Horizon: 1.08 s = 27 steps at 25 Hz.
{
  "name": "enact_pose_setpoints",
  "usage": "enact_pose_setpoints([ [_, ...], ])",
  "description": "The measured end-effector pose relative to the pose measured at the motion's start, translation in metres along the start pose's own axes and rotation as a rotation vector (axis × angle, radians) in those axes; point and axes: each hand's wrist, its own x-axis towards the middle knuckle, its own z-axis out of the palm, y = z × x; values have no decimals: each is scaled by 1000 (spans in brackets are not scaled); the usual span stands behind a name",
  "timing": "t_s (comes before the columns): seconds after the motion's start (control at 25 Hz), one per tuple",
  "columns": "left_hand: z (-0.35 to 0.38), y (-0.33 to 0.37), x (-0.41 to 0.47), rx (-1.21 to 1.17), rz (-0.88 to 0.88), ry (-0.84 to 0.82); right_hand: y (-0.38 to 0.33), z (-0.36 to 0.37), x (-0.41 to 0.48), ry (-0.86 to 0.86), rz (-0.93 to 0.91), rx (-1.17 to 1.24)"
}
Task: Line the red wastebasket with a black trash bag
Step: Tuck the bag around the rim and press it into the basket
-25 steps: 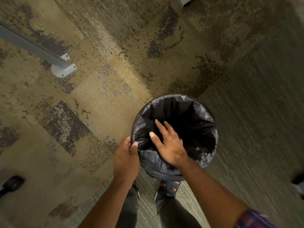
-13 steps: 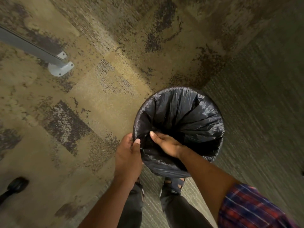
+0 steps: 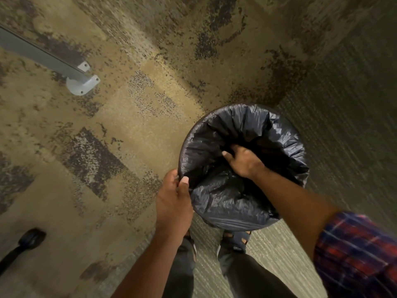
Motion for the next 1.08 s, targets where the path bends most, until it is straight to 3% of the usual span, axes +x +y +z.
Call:
enact_pose_setpoints([
  [0.08, -1, 1, -1, 2, -16, 21, -5, 16, -20, -11, 18, -117],
  [0.24, -2, 7, -3, -18, -3, 14, -11, 41, -33, -346, 121, -101],
  [0.4, 1, 10, -8, 51, 26, 7, -18, 31, -32, -223, 35, -2],
  [0.44, 0, 13, -16, 138, 108, 87, -20, 24, -36, -187, -5, -18],
  [0.52, 2, 26, -37, 379, 459, 252, -22, 4, -43, -155, -70, -80],
  [0.56, 10, 31, -45, 502, 655, 229, -22, -8, -45, -143, -95, -94],
  [0.64, 36, 38, -48, 752, 847, -102, -22, -30, -43, -123, -105, -35],
  [0.72, 66, 50, -30, 975, 720, -433, -25, -44, -35, -130, -60, 108],
  [0.76, 79, 56, -14, 1067, 648, -501, -25, -49, -29, -134, -30, 168],
  [0.96, 118, 43, 49, 1403, 387, -699, -24, -49, -2, -209, 132, 308],
  [1.08, 119, 25, 49, 1444, 337, -730, -27, -49, 1, -126, 129, 430],
])
